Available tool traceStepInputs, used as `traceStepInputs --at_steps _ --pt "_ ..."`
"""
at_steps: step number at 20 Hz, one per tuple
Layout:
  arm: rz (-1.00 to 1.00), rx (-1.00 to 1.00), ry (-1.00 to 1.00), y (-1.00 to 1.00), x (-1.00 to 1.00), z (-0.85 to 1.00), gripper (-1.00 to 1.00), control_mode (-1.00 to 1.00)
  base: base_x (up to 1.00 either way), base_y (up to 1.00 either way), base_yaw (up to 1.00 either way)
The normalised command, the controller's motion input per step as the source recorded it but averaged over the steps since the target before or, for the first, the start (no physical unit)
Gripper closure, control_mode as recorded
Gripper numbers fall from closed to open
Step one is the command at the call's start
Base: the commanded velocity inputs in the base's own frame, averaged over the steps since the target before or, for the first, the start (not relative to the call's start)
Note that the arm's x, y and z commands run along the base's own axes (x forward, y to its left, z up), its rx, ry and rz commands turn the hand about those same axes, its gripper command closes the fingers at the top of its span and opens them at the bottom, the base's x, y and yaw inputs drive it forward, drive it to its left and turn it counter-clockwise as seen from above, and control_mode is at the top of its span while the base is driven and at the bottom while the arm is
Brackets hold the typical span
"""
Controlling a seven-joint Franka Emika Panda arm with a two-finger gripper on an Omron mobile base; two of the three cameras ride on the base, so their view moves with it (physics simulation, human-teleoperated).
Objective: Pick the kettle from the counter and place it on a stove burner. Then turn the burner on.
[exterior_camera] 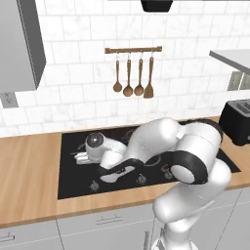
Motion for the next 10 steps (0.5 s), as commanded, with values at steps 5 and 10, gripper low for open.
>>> traceStepInputs --at_steps 5,10 --pt "0.11 0.00 0.44 0.80 -0.46 0.55 -1.00 -1.00 0.00 0.00 0.00" --pt "0.04 -0.02 0.46 0.37 -0.01 -0.30 -1.00 -1.00 0.00 0.00 0.00"
